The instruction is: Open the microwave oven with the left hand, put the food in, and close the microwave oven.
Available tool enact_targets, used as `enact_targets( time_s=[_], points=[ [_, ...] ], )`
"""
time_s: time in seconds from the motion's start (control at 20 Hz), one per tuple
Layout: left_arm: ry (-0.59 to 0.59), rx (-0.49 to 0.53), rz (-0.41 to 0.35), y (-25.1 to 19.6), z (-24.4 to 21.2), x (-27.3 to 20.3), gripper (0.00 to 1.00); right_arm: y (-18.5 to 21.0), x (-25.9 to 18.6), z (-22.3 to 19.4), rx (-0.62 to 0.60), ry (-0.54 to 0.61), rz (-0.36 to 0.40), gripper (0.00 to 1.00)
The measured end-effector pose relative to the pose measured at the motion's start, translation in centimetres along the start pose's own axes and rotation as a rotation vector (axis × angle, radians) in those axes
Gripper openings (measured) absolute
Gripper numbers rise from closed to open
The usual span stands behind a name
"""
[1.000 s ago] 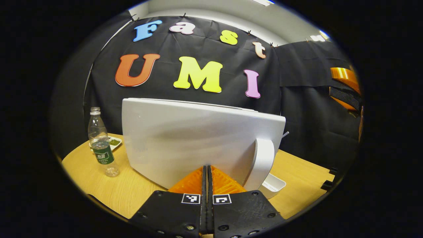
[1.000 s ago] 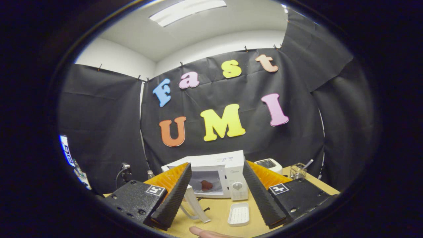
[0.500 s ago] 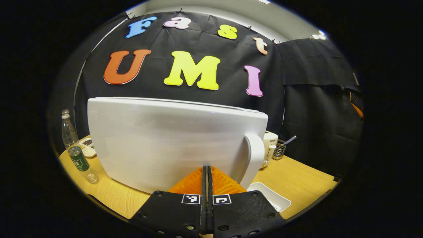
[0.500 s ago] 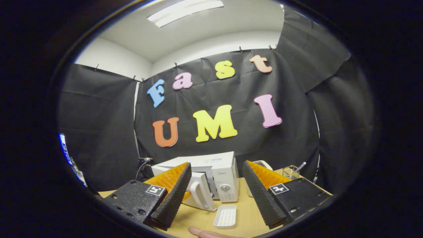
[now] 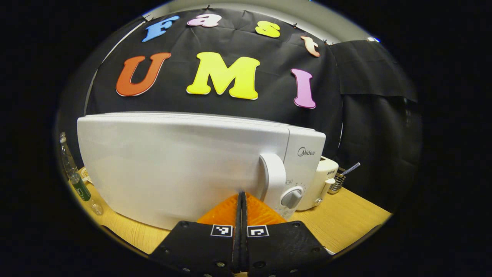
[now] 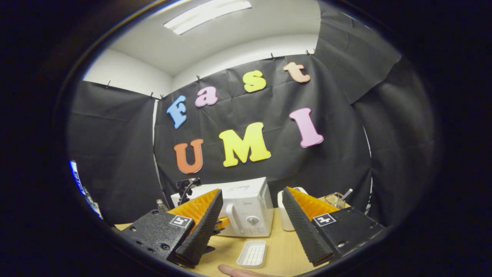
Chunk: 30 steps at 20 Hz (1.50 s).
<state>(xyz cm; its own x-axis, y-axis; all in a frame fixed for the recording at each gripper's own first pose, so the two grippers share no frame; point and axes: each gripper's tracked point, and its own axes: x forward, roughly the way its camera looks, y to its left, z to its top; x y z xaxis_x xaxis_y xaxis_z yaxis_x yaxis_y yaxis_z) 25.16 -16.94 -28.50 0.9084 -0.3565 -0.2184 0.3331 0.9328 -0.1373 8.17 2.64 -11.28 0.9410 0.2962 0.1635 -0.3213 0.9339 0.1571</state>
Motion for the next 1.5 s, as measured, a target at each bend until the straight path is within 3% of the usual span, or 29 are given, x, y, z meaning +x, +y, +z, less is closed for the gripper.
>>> enact_targets(
  time_s=[0.45,0.65,0.85,1.05,1.1,1.15,1.2,1.25,1.3,1.45,1.5],
  points=[
    [0.005,0.005,0.006,-0.1,-0.2,0.0,0.00,-0.9,-0.9,-0.8,0.015,0.039,-0.045,0.99],
    [0.071,0.032,0.025,1.2,-1.2,-0.9,0.00,-0.9,-2.0,-0.5,-0.011,0.037,-0.081,0.99],
    [0.058,-0.042,0.038,2.4,0.2,-5.3,0.00,-1.8,-2.9,-0.8,-0.044,0.057,-0.140,0.99],
    [-0.013,-0.019,0.082,4.0,3.5,-10.8,0.00,-2.0,-3.9,-0.3,-0.052,0.082,-0.170,0.99],
    [-0.029,-0.013,0.093,4.2,4.3,-12.2,0.14,-1.9,-4.4,0.2,-0.067,0.074,-0.174,0.99],
    [-0.046,-0.010,0.098,4.2,5.2,-13.8,0.00,-1.5,-4.8,0.9,-0.077,0.060,-0.169,0.99],
    [-0.065,-0.008,0.103,4.2,6.1,-15.3,0.00,-1.2,-5.2,1.3,-0.081,0.051,-0.164,0.99],
    [-0.078,-0.008,0.113,4.3,6.8,-16.9,0.00,-1.0,-5.7,1.7,-0.084,0.042,-0.165,0.88],
    [-0.095,-0.007,0.128,4.4,7.7,-18.5,0.00,-0.8,-6.1,2.2,-0.092,0.030,-0.167,0.99],
    [-0.132,0.001,0.169,4.6,10.0,-23.5,0.00,0.1,-7.8,3.1,-0.105,0.003,-0.173,0.99],
    [-0.138,0.019,0.184,4.8,10.7,-25.1,0.00,0.5,-8.3,3.2,-0.108,0.000,-0.171,0.87]
  ],
)
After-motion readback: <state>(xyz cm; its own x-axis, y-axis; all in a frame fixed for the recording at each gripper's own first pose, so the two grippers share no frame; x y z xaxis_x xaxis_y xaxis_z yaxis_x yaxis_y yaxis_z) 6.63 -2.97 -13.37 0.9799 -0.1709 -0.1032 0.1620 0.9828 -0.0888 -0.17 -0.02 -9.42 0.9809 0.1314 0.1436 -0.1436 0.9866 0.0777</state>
